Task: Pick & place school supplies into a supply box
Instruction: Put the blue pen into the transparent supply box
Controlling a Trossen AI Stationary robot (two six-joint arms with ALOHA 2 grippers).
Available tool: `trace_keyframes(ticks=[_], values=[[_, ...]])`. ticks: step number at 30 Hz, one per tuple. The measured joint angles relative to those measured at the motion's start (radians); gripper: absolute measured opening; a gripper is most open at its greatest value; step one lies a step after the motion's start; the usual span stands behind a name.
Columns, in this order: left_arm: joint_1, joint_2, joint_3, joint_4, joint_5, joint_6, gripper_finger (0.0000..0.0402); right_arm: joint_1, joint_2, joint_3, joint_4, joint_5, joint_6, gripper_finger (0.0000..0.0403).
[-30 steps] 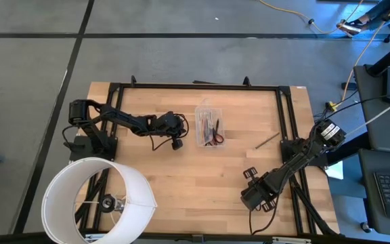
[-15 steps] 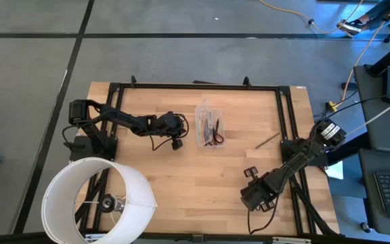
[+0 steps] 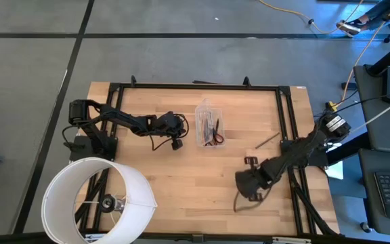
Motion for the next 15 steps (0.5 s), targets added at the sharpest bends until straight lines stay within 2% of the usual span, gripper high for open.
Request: trace_keyframes(ticks=[3,6,15], values=[[0.0,0.0,0.0,0.0,0.0,0.0,0.0005,-0.062,-0.037,0.0,-0.005,0.072,0.122,0.0036],[0.0,0.0,0.0,0.0,0.0,0.0,0.0002,-0.151,-0.07,0.002,0.0,0.086,0.211,0.0036],[0.0,0.0,0.0,0.0,0.0,0.0,0.0006,-0.453,-0.1,0.002,0.08,0.066,0.238,0.0036]])
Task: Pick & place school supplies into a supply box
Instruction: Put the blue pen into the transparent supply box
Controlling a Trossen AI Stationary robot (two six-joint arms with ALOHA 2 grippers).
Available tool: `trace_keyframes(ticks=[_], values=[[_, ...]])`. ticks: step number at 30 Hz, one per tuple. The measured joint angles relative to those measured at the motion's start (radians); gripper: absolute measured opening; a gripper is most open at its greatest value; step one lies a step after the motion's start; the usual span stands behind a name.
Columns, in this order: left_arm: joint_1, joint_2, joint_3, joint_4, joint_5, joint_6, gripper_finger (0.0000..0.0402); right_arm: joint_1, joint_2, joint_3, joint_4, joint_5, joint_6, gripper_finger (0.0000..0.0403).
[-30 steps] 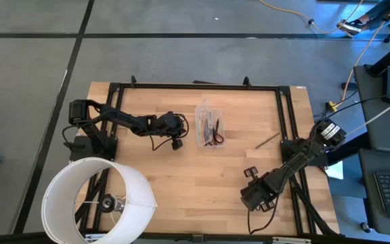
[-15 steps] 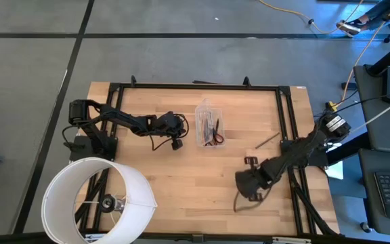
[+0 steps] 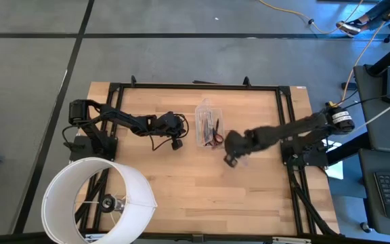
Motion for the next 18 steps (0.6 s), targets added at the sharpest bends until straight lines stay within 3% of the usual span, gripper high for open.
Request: trace_keyframes(ticks=[14,18], values=[[0.0,0.0,0.0,0.0,0.0,0.0,0.0006,-0.4,0.0,0.002,0.325,-0.39,-0.107,0.0035],[0.0,0.0,0.0,0.0,0.0,0.0,0.0004,-0.476,0.0,0.002,0.338,-0.425,-0.084,0.0035]])
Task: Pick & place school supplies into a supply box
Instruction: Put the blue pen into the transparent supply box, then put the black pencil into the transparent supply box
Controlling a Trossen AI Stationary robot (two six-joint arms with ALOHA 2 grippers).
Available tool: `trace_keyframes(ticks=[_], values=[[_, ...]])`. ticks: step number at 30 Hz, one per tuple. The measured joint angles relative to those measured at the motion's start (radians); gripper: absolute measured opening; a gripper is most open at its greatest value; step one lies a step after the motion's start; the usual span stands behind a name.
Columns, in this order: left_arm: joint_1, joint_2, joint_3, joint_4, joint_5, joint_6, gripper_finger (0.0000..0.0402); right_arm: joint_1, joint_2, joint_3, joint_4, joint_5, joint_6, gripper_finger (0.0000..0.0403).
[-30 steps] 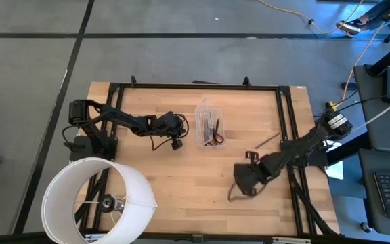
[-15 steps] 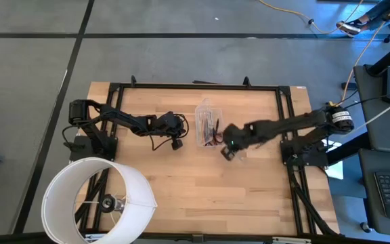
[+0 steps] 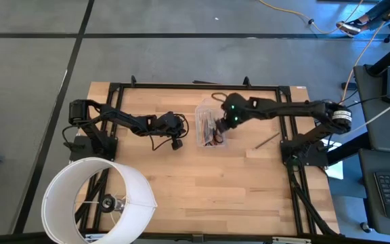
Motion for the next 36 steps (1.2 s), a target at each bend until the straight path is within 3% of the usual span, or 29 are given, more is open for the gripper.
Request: trace_keyframes(ticks=[7,23,36], values=[[0.0,0.0,0.0,0.0,0.0,0.0,0.0004,-0.061,0.006,0.0,0.09,0.03,-0.005,0.0035],[0.0,0.0,0.0,-0.002,0.008,-0.004,0.0005,-0.057,0.142,0.0,0.168,0.049,-0.025,0.0036],[-0.001,0.0,0.0,-0.002,0.007,-0.008,0.0004,-0.059,0.195,0.0,0.185,0.11,-0.066,0.0058]])
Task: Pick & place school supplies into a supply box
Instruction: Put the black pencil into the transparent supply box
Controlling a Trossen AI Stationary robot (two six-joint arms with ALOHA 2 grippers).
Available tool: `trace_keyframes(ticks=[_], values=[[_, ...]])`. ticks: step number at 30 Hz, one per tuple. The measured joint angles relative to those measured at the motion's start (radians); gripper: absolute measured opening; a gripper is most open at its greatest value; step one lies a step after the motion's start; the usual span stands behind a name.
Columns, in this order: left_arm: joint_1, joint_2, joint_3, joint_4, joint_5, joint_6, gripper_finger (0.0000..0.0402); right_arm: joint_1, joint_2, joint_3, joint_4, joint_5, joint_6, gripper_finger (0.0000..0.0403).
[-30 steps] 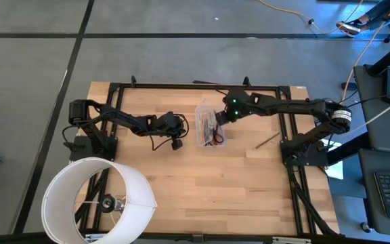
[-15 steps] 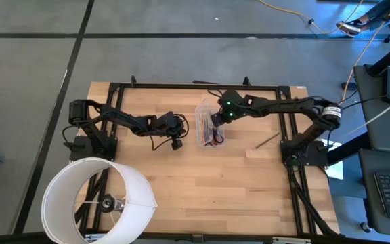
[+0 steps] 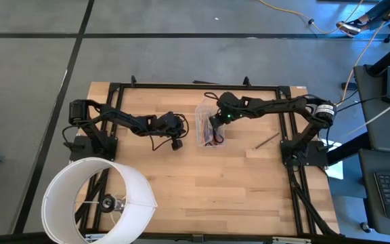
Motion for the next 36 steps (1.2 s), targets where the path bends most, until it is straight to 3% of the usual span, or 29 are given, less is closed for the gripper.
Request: trace_keyframes(ticks=[8,13,22,27,32,36], values=[[0.0,0.0,0.0,0.0,-0.001,0.0,0.0003,0.0,-0.001,0.0,-0.005,-0.069,-0.057,0.0059],[0.0,0.0,0.0,0.0,-0.002,0.0,0.0003,0.001,-0.034,0.0,-0.105,-0.091,-0.164,0.0066],[0.0,0.0,0.0,0.0,-0.003,0.0,0.0003,0.017,-0.168,0.0,-0.289,-0.016,-0.288,0.0156],[0.0,0.0,0.0,0.0,-0.003,0.0,0.0002,0.023,-0.297,0.002,-0.452,-0.126,-0.39,0.0194],[0.0,0.0,0.0,0.0,-0.004,0.0,0.0006,0.093,-0.405,0.002,-0.622,-0.214,-0.47,0.0201],[0.001,0.0,0.0,0.003,-0.009,0.0,0.0004,0.212,-0.445,0.002,-0.694,-0.151,-0.524,0.0202]])
